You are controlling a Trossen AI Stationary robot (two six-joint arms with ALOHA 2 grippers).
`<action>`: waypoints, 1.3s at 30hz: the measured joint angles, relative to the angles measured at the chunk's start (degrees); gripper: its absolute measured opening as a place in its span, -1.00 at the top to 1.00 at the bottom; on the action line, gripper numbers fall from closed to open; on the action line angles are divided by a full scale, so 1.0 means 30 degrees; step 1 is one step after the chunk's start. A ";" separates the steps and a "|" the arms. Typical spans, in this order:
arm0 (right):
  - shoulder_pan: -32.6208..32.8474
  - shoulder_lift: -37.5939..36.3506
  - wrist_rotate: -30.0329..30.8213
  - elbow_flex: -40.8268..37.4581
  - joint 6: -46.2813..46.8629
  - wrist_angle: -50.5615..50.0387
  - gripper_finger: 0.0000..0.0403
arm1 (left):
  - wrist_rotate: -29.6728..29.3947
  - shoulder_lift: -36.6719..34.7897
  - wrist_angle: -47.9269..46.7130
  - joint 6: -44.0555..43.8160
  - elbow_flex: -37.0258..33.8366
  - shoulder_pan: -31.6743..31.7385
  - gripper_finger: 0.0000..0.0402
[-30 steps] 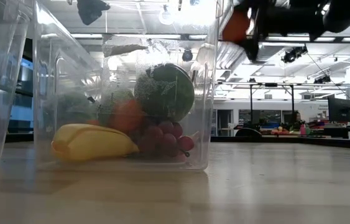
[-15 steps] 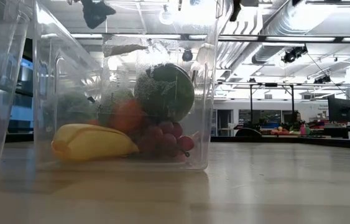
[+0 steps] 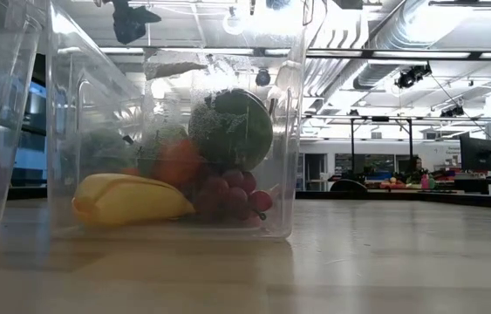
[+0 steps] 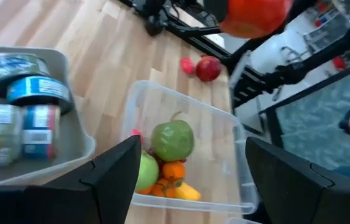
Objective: Pick & Place Food Item
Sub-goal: Put the bottom red apple into the right transparent bin
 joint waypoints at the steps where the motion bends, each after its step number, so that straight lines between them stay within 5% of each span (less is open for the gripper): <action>1: 0.0077 0.0325 0.0050 0.0514 -0.0329 -0.0536 -0.55 | 0.0257 0.0000 -0.0014 -0.0111 0.0000 0.0000 -0.40; 6: 0.0628 0.1775 0.0716 0.2647 -0.0923 -0.2591 -0.56 | 0.1066 -0.0003 -0.0041 -0.0178 0.0000 -0.0433 -0.40; 13: 0.2045 0.3005 0.2021 0.4514 -0.0826 -0.4496 -0.54 | -0.3036 -0.0789 -0.0193 -0.1115 0.0000 -0.2392 -0.40; 23: 0.4564 0.3359 0.8343 0.4787 0.2858 -0.4454 -0.54 | -0.7089 -0.4786 -0.1444 -0.0884 -0.0007 -0.3972 -0.40; 28: 0.5527 0.4595 0.9455 0.4770 0.4727 -0.3552 -0.57 | -0.8863 -0.6902 -0.3416 -0.1119 -0.0006 -0.4131 -0.40; 39: 0.6032 0.7414 1.1507 0.4766 0.9498 -0.2713 -0.62 | -0.7414 -0.9752 -0.4476 -0.0383 -0.0066 -0.4124 -0.40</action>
